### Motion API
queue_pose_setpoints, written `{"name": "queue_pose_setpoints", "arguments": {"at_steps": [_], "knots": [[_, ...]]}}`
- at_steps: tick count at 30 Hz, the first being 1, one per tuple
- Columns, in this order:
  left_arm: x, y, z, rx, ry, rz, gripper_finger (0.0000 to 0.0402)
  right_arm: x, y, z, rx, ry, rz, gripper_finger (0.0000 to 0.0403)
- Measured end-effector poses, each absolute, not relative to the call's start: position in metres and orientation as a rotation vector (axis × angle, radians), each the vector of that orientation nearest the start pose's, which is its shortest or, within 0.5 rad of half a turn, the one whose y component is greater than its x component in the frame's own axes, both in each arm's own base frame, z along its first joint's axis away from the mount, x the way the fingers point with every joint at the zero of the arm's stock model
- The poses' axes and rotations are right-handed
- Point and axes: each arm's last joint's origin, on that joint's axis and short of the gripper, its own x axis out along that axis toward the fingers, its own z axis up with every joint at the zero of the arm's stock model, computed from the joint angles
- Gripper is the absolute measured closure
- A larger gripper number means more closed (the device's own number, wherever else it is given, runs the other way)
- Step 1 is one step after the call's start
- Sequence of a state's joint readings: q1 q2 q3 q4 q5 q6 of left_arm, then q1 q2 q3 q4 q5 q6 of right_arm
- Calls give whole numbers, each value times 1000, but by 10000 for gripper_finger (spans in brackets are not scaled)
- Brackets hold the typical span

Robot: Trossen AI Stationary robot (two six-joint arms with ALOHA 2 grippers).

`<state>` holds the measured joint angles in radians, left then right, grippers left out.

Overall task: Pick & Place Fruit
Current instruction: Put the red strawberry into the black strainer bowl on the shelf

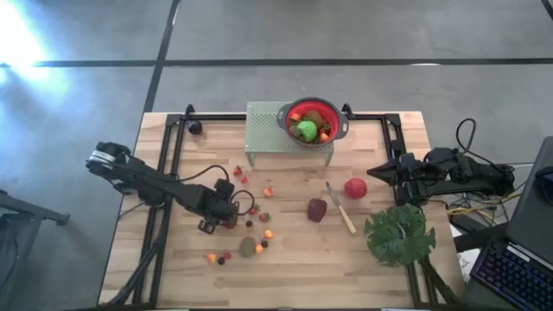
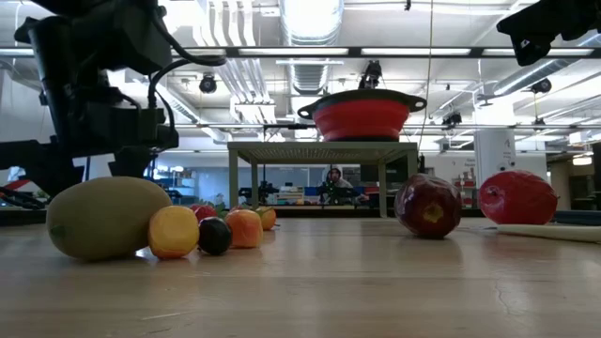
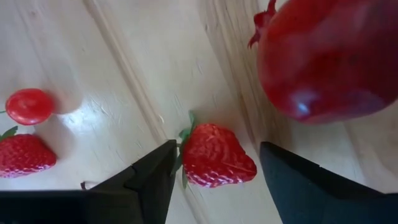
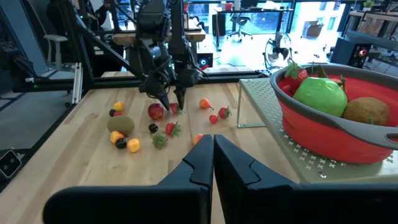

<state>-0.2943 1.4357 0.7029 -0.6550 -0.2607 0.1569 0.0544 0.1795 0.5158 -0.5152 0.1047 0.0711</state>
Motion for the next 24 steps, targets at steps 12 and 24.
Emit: {"name": "queue_pose_setpoints", "arguments": {"at_steps": [12, 24], "knots": [[216, -58, 151, 513, 1339, -133, 228, 67, 1, 271, 57, 177, -57, 394], [217, -58, 151, 510, 1333, -132, 245, 67, 1, 271, 56, 177, -57, 394]]}}
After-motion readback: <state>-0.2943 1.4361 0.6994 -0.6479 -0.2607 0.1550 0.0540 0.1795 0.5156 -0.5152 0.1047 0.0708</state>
